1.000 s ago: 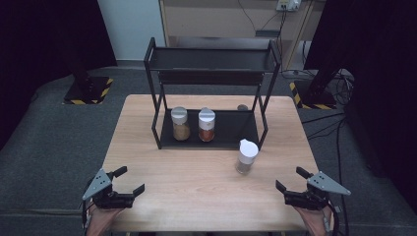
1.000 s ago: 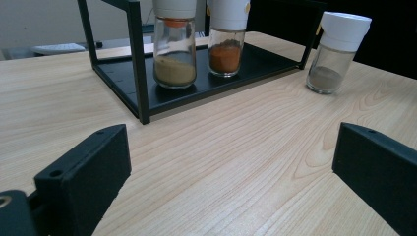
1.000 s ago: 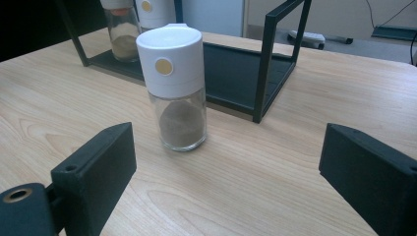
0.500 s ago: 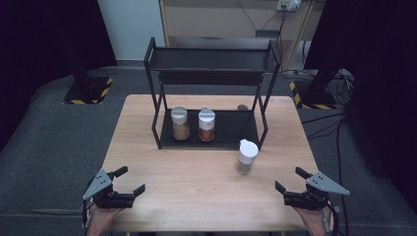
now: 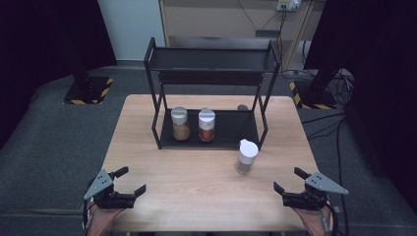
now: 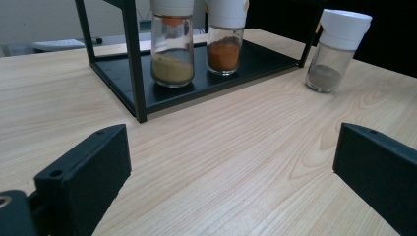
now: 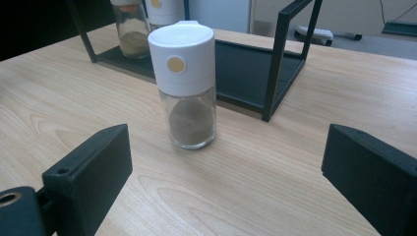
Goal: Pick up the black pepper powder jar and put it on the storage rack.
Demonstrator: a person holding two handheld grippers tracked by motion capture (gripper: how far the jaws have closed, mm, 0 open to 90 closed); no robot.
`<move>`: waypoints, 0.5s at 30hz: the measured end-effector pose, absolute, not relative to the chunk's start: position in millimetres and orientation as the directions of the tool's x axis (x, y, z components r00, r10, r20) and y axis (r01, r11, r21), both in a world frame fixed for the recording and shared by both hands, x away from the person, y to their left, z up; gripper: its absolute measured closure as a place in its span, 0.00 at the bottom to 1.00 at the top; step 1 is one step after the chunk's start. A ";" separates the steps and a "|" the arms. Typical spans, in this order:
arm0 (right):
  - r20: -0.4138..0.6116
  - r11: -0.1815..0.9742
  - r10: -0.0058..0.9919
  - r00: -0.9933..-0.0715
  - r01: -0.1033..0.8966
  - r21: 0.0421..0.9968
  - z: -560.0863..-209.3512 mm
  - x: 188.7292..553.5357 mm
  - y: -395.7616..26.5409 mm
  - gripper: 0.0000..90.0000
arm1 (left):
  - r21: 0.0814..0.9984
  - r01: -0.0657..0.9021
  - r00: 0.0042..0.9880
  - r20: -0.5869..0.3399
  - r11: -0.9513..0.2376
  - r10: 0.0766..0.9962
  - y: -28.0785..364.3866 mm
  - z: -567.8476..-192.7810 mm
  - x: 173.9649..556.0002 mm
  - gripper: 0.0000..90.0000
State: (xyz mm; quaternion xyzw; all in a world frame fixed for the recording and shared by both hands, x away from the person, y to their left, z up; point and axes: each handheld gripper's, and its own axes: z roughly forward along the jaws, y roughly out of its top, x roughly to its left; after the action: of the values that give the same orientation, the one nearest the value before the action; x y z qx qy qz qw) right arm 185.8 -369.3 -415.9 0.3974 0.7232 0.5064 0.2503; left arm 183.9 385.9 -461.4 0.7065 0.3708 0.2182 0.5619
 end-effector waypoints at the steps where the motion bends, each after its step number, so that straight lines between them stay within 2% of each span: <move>1: 0.036 0.176 0.829 -0.558 0.321 0.931 -414.9 185.7 -368.7 0.05 | 0.956 0.277 0.627 -0.104 -0.096 0.772 384.9 -460.5 183.2 0.00; 15: 0.046 0.168 0.824 -0.565 0.321 0.932 -395.0 191.6 -370.7 0.04 | 0.954 0.290 0.600 -0.118 -0.077 0.792 373.9 -454.6 175.4 0.00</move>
State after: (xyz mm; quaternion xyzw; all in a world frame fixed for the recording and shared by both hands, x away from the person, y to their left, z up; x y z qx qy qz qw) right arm 191.6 -370.7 -395.0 0.3957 0.7233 0.5092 0.2468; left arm 175.4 373.9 -454.6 0.6986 0.3869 0.2248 0.5583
